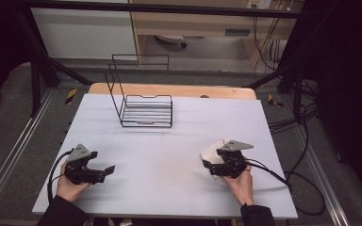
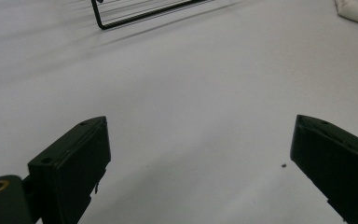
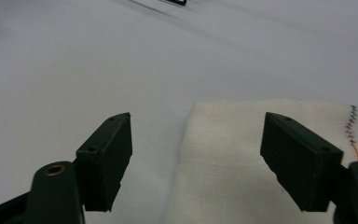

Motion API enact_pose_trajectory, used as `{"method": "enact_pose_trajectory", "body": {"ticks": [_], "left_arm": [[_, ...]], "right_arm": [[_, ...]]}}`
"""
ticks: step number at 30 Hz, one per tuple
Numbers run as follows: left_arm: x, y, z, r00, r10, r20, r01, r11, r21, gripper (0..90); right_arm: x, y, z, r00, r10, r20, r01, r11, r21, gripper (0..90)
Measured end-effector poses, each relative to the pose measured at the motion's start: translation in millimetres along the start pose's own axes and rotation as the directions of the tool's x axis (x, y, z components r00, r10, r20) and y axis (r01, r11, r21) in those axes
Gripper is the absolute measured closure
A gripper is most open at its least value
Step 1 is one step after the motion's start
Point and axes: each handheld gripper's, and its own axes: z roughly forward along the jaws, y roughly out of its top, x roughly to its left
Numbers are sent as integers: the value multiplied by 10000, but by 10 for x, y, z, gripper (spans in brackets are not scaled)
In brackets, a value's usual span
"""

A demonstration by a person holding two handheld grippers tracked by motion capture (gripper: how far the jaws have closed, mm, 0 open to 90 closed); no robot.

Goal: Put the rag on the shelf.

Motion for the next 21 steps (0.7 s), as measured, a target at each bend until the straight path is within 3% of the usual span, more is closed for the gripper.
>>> {"method": "enact_pose_trajectory", "body": {"ticks": [5, 10, 15, 21], "left_arm": [[9, -1, -3, 10000, -2, -29, 2, 10000, 21, 48], [5, 0, 0, 10000, 16, -40, -16, 10000, 24, 50], [13, -2, -3, 10000, -6, -31, 6, 10000, 25, 52], [2, 1, 3, 10000, 16, -39, -16, 10000, 12, 54]], "right_arm": [[73, 72, 163, 9990, -437, 137, 431, 9982, 421, 399], [79, 115, 256, 9994, -233, 273, 216, 9980, 597, 506], [60, 111, 336, 9978, -373, 550, 315, 9942, 1032, 621], [63, 86, 376, 9947, -650, 799, 552, 9913, 1191, 690]]}}
